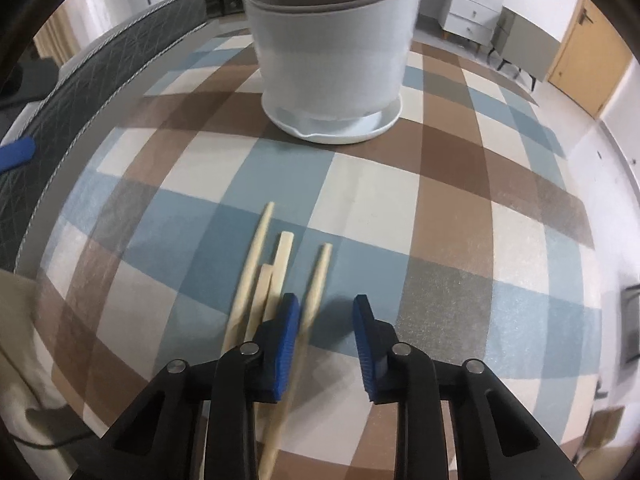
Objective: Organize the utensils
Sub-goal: 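Close the right tool on one loose chopstick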
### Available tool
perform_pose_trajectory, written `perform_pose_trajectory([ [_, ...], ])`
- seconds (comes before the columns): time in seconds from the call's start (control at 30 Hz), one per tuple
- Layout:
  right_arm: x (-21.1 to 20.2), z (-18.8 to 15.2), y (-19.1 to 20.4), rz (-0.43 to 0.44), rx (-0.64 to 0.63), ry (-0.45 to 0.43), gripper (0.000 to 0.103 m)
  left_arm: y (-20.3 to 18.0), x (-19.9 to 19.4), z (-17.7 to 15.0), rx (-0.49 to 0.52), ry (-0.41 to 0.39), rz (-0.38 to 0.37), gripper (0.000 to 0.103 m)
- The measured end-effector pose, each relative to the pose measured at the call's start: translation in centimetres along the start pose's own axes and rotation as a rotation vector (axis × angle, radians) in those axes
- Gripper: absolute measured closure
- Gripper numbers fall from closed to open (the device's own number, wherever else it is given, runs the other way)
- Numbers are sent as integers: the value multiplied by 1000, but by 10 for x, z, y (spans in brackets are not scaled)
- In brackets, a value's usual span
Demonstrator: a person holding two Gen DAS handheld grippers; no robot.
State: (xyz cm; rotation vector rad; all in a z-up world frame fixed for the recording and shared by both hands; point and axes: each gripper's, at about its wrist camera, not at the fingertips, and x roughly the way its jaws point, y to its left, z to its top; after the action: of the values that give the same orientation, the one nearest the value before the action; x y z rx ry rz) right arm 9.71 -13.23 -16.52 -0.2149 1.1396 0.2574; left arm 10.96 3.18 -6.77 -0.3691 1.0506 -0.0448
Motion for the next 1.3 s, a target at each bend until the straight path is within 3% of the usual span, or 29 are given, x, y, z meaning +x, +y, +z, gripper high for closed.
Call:
perform_pose_trajectory([
  [0.4, 10, 19, 3, 8, -16, -38, 77, 7, 3, 1, -8, 28, 35, 17],
  [0.5, 12, 21, 3, 17, -13, -43, 82, 10, 5, 2, -13, 34, 42, 17],
  [0.6, 12, 21, 2, 25, -8, -40, 98, 10, 7, 2, -10, 40, 51, 17],
  [0.63, 11, 21, 0, 38, 4, -39, 99, 10, 8, 2, -9, 41, 53, 17],
  [0.8, 0, 23, -18, 104, 103, -80, 99, 5, 12, 0, 15, 47, 70, 17],
  [1.13, -51, 14, -79, 272, 384, -249, 100, -14, 22, -16, 94, 54, 98, 17],
  [1.3, -75, 4, -104, 322, 490, -321, 100, -24, 32, -30, 118, 93, 98, 17],
])
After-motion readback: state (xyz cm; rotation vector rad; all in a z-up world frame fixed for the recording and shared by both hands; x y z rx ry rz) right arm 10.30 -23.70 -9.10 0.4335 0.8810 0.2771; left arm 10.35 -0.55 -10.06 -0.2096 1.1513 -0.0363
